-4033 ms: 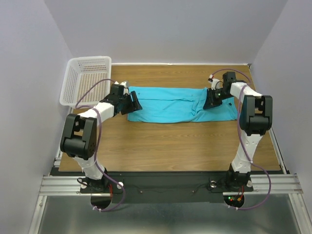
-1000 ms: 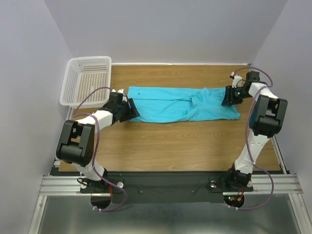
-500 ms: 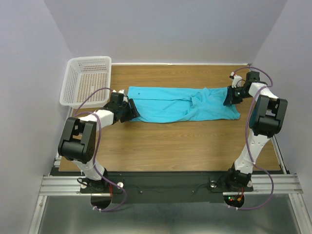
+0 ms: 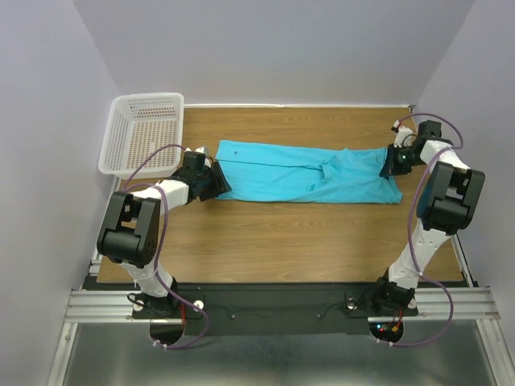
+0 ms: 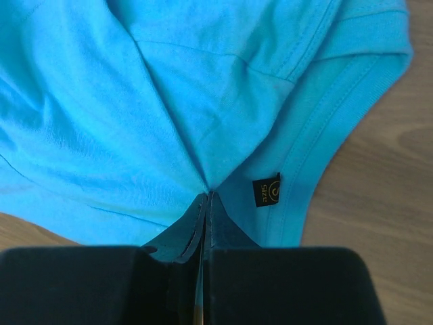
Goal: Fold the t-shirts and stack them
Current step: Fold the tshirt
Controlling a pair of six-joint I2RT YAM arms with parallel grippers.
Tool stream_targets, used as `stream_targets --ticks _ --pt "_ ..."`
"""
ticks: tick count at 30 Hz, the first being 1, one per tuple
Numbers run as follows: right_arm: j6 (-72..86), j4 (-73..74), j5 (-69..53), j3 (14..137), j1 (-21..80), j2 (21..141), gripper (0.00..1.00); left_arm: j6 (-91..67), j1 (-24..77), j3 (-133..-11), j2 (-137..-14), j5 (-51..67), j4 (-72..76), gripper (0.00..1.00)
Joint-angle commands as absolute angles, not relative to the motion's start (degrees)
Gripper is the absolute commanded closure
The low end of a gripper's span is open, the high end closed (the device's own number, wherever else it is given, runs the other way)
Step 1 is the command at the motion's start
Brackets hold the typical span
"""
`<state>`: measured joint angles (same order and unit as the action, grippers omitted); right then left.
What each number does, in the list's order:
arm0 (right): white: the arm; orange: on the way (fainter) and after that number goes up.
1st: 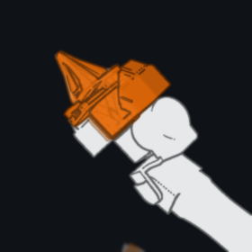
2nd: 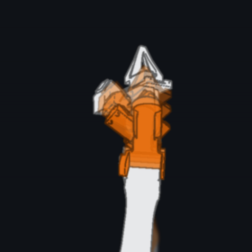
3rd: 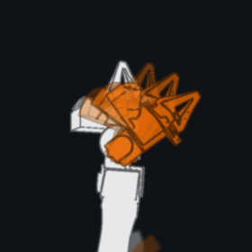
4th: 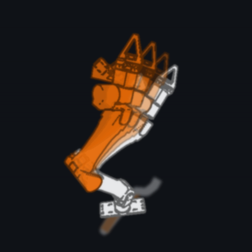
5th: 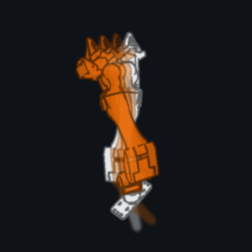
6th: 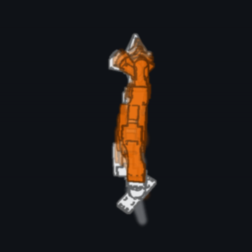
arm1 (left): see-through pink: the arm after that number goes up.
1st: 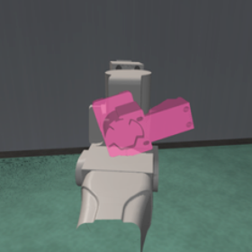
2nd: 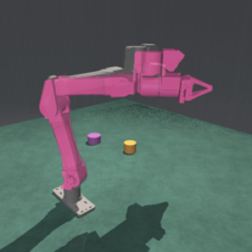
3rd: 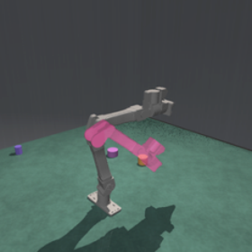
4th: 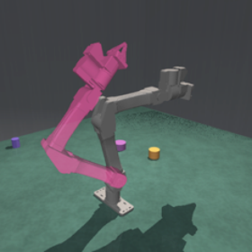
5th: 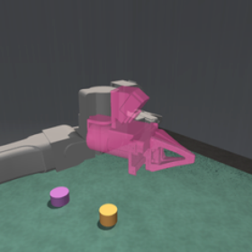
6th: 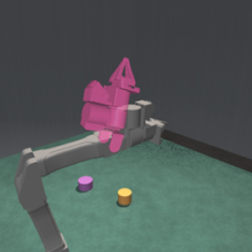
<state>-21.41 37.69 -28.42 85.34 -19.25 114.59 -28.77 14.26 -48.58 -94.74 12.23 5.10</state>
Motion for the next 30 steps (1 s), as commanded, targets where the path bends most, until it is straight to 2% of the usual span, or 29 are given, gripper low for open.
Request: stream_targets --ticks 1,6,10,14,25,30 --pt "-20.66 35.34 -26.72 83.85 -20.21 110.22 0.99 -28.56 14.33 -48.78 -96.68 9.84 2.02 0.35" --pt "-21.0 35.16 -28.74 82.44 -20.39 109.78 0.98 -28.3 14.24 -48.87 -96.68 9.76 1.76 0.35" --pt "-21.71 35.16 -30.67 80.95 -20.48 108.37 0.94 -27.69 14.33 -49.04 -96.59 10.54 1.67 0.34" --pt "-21.53 35.16 -27.7 80.69 -20.57 108.37 0.86 -26.9 14.33 -49.57 -95.1 10.99 1.67 0.32" --pt "-21.53 34.98 -28.56 80.51 -20.83 108.11 0.87 -25.14 14.33 -53.52 -89.66 12.04 0.79 0.3" --pt "-21.8 34.98 -29.44 81.21 -20.83 108.37 0.74 -23.82 14.33 -54.32 -87.28 12.3 0.79 0.29"
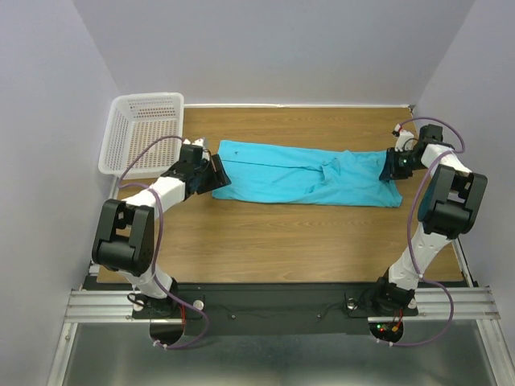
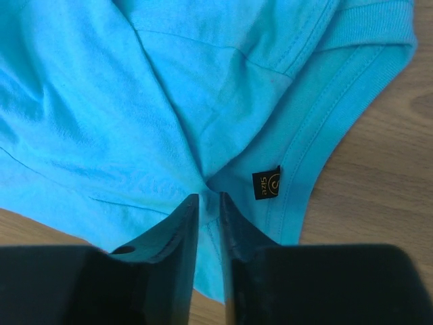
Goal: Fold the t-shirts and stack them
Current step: Fold the tshirt
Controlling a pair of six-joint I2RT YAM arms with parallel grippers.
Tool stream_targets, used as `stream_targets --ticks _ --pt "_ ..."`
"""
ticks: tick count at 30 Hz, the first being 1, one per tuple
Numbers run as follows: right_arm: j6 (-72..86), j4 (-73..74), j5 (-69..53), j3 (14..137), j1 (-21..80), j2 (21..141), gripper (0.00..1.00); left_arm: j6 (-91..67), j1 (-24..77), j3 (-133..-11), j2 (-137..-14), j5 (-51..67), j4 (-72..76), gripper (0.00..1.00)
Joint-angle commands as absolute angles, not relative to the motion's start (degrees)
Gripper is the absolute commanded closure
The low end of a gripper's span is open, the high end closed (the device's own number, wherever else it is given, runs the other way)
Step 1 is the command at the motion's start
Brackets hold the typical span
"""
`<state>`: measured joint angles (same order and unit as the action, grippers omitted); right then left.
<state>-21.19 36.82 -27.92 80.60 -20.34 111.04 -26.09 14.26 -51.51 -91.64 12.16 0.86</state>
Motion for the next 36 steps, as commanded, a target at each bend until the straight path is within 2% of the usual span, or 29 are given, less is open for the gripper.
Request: stream_targets --ticks 1,22,27,32,36 --pt "-21.88 34.98 -29.53 81.21 -20.83 108.37 0.73 -23.64 14.33 -54.49 -87.1 12.22 0.7 0.29" --pt "-21.44 35.07 -30.06 81.12 -20.83 112.23 0.77 -22.5 14.5 -59.5 -99.93 14.59 2.99 0.29" --pt "-21.09 35.07 -28.74 81.04 -20.83 112.68 0.83 -22.94 14.5 -59.5 -101.51 13.89 2.73 0.29" --pt "-20.92 34.89 -26.64 80.77 -20.92 112.5 0.99 -23.47 14.5 -59.85 -102.65 12.31 1.85 0.3" --pt "-19.25 32.7 -22.6 79.98 -21.44 110.75 0.99 -23.64 14.5 -60.29 -103.27 11.43 0.97 0.3"
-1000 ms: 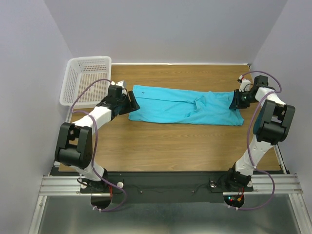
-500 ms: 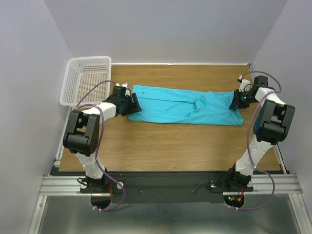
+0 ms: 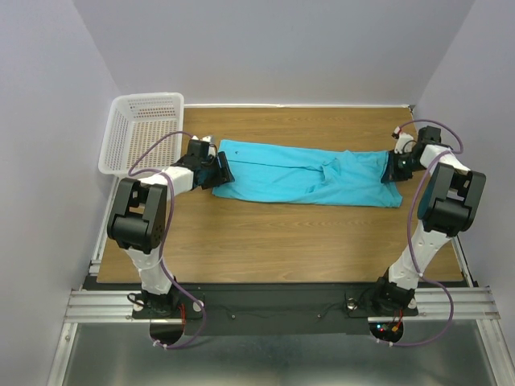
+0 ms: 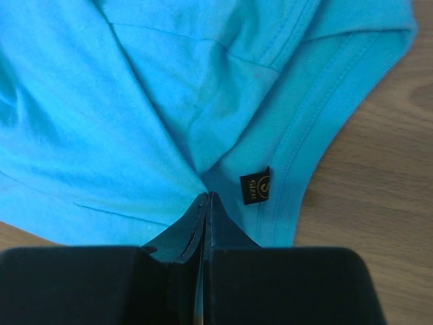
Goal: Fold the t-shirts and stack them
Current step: Fold the tshirt
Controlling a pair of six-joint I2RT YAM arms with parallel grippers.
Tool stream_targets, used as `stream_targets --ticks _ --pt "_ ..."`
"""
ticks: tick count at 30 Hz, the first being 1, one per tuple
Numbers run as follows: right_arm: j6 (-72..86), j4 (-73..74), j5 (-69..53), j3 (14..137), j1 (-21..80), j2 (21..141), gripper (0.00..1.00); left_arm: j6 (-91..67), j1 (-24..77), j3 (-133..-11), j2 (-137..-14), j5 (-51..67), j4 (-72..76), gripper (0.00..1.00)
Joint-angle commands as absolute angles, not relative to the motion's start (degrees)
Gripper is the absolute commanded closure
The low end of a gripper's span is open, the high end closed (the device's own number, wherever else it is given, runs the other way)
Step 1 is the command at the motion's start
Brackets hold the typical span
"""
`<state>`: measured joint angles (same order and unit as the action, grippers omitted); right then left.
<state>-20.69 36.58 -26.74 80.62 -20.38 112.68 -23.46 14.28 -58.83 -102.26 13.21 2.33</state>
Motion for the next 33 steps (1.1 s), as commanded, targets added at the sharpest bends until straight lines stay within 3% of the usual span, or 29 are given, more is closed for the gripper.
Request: stream_targets --ticks 1,8,10,14,17,21,33 --pt "-19.07 32.7 -21.98 79.98 -21.53 110.74 1.0 -23.73 14.5 -60.38 -103.27 11.43 0.88 0.3" --pt "-18.81 32.61 -20.57 80.07 -21.62 110.04 0.96 -23.73 14.41 -60.29 -102.84 11.34 0.79 0.3" --pt "-18.9 32.61 -21.44 79.89 -21.62 109.34 0.81 -23.47 14.41 -60.21 -101.78 11.69 1.23 0.29" --pt "-19.25 32.61 -22.24 79.45 -21.62 105.57 0.68 -23.03 14.5 -59.85 -98.36 12.39 2.28 0.29" --pt "-19.42 32.7 -21.62 79.54 -21.62 101.35 0.54 -22.5 14.5 -60.82 -95.19 12.65 2.9 0.28" --pt "-19.69 32.7 -23.11 78.32 -21.71 96.25 0.45 -20.92 14.5 -62.66 -92.55 12.57 2.81 0.27" --pt "-23.03 34.01 -29.44 62.94 -23.38 87.81 0.46 -16.44 15.03 -66.0 -98.17 7.56 0.09 0.34"
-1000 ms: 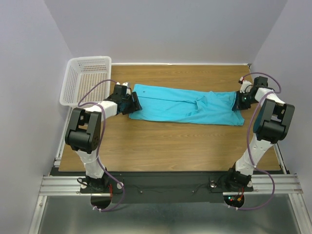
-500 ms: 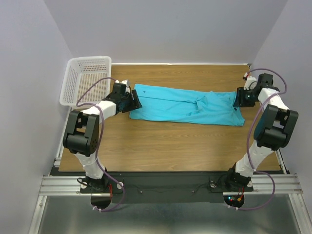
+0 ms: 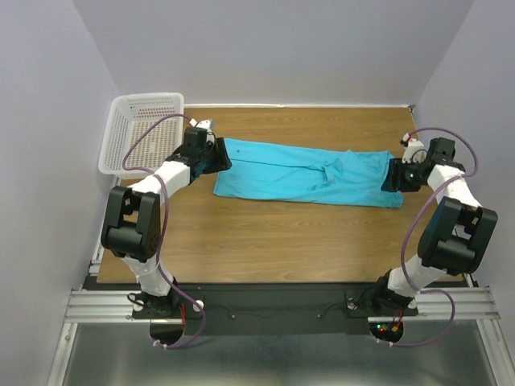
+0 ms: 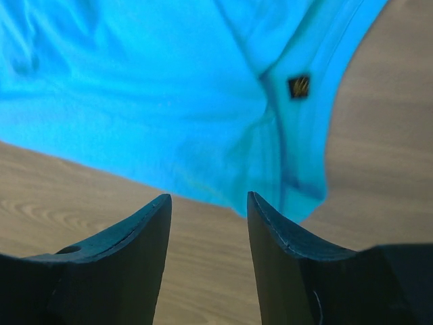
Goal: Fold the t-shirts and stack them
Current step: Fold the tshirt
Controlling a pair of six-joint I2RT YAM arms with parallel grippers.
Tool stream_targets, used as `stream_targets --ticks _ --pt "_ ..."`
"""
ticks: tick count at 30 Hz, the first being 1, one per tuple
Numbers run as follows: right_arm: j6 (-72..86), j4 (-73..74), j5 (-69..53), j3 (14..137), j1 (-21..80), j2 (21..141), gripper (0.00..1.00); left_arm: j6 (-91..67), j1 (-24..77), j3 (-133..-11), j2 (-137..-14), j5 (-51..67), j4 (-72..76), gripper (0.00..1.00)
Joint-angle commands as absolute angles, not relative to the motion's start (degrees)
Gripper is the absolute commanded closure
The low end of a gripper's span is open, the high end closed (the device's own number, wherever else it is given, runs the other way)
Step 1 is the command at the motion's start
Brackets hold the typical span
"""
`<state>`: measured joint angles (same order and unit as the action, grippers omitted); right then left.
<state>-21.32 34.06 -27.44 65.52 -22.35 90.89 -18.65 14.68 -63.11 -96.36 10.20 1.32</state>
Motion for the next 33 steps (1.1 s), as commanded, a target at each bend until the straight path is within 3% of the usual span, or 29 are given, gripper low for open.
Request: stream_targets --ticks 1,5,23,33 --pt "-23.11 34.1 -29.1 62.23 -23.55 87.45 0.46 -16.44 15.03 -66.35 -99.04 7.21 0.09 0.37" --pt "-21.54 34.28 -27.69 60.73 -26.09 85.96 0.47 -16.52 15.12 -68.55 -101.5 5.89 -1.22 0.44" --pt "-21.62 34.72 -31.29 64.6 -29.88 98.87 0.52 -16.44 15.21 -69.78 -105.38 6.77 -1.58 0.45" --pt "-22.5 34.45 -30.59 64.69 -29.88 99.57 0.57 -16.35 15.38 -70.66 -107.05 7.65 -1.67 0.45"
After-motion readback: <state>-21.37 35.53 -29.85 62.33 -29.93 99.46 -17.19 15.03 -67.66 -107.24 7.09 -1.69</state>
